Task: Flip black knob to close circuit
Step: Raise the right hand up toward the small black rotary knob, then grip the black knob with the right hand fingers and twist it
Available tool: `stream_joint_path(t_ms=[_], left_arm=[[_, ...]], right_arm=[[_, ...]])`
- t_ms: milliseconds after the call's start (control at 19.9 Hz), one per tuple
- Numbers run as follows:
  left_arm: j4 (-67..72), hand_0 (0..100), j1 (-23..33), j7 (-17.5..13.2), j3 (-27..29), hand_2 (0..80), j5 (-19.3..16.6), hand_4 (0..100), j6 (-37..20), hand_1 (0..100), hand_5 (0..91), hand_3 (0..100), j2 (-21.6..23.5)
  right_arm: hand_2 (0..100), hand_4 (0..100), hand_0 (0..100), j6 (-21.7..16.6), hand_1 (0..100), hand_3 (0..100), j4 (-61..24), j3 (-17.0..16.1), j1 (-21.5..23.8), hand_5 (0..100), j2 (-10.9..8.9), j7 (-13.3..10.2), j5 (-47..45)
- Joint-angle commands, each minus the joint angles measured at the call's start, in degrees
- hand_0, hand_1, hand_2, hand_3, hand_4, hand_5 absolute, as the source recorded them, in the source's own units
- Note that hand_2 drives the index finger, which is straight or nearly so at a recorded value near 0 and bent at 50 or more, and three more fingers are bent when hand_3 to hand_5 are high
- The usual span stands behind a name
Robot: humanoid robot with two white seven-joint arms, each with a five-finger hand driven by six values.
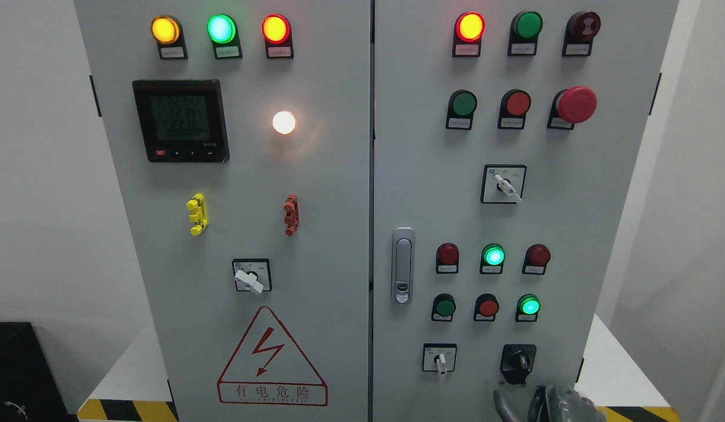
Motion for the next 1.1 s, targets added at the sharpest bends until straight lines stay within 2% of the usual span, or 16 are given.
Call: stream_joint_path(t_ms=[0,1054], left_arm=[[1.2,12,0.0,0.0,-1.2,0.0,-1.2,0,0.0,56,0.0,0,0.0],[1.2,12,0.0,0.0,-1.1,0.0,-1.2,0,0.0,56,0.0,0,0.0]], right_arm=[[79,78,0,0.3,1,94,2.0,-0.9,-1.8,81,-0.01,0.0,0.4],[79,78,0,0.8,4,94,3.3,-3.0,-3.6,81,-0.45,0.0,0.4]])
